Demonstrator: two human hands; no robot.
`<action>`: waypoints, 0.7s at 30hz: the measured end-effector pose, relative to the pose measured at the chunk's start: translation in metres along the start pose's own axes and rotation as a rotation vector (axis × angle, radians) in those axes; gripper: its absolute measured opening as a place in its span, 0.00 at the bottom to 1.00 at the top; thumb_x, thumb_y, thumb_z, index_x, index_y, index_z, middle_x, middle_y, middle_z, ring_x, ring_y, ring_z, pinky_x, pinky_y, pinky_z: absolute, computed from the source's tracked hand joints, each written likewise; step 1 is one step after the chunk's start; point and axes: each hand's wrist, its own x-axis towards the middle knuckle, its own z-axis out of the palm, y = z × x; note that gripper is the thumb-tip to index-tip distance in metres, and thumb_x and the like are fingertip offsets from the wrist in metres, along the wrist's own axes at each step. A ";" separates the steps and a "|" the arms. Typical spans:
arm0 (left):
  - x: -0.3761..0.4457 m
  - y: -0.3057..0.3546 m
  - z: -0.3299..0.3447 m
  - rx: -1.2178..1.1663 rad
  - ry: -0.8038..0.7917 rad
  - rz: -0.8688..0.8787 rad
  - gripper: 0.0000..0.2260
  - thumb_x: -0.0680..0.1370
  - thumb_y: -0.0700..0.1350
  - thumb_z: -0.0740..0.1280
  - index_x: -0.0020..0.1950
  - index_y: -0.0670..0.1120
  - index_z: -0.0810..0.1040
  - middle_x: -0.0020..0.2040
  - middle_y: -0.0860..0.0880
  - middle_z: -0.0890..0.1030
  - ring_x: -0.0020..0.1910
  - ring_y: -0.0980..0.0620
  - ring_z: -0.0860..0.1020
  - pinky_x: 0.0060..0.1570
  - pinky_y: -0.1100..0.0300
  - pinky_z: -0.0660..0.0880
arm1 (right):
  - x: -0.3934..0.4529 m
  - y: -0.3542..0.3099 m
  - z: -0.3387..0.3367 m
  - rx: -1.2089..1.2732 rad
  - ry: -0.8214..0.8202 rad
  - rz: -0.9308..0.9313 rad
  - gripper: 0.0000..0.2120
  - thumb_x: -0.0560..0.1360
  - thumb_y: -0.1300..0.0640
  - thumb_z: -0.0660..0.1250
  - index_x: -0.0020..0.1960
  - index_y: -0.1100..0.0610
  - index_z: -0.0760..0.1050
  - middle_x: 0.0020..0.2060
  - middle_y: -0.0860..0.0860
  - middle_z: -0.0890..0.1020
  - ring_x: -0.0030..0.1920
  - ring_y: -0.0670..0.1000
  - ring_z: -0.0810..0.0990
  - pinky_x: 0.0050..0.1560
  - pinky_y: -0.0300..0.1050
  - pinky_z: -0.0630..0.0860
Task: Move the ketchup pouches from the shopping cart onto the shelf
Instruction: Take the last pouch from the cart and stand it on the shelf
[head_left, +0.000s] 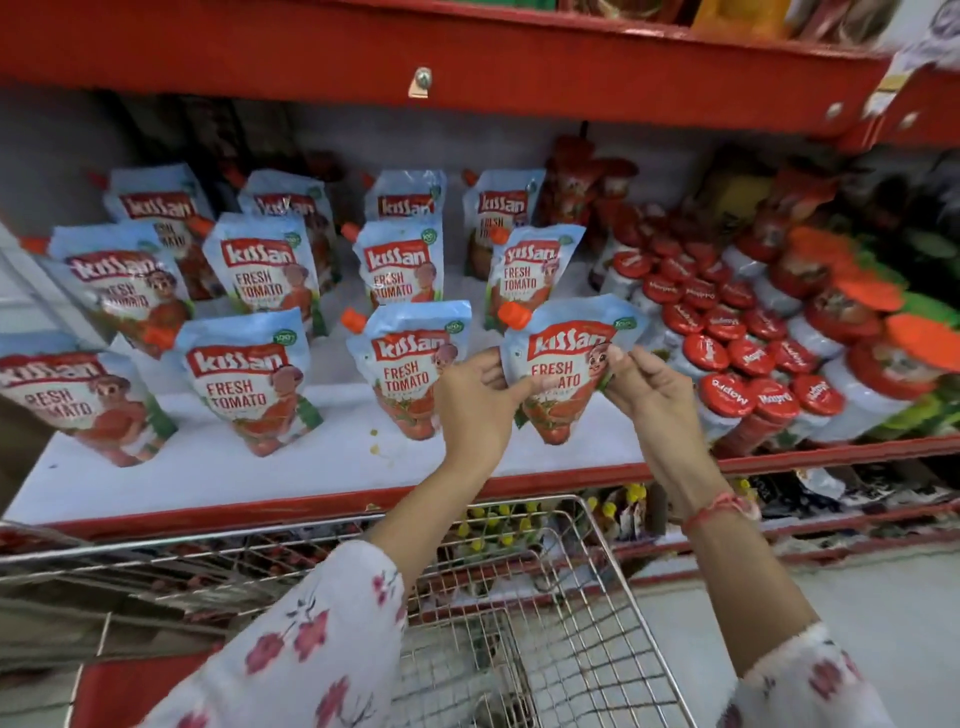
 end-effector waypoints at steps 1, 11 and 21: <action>0.008 -0.004 0.004 0.005 0.020 0.000 0.16 0.64 0.38 0.77 0.51 0.38 0.82 0.47 0.44 0.85 0.39 0.60 0.82 0.42 0.63 0.82 | 0.009 0.005 0.001 0.012 0.000 -0.006 0.11 0.80 0.59 0.61 0.54 0.63 0.79 0.54 0.61 0.82 0.58 0.56 0.80 0.57 0.44 0.80; 0.046 -0.048 0.023 0.053 0.041 -0.035 0.15 0.66 0.37 0.76 0.50 0.36 0.82 0.49 0.38 0.85 0.44 0.50 0.84 0.41 0.63 0.82 | 0.051 0.049 -0.003 -0.030 0.028 0.005 0.12 0.80 0.61 0.61 0.51 0.71 0.76 0.48 0.61 0.79 0.52 0.55 0.78 0.55 0.43 0.80; 0.049 -0.051 0.020 0.064 -0.024 -0.011 0.15 0.67 0.37 0.75 0.52 0.35 0.80 0.52 0.37 0.84 0.49 0.45 0.83 0.42 0.64 0.81 | 0.048 0.053 -0.002 0.000 0.062 -0.001 0.12 0.80 0.61 0.61 0.52 0.70 0.77 0.46 0.59 0.81 0.52 0.54 0.79 0.50 0.36 0.80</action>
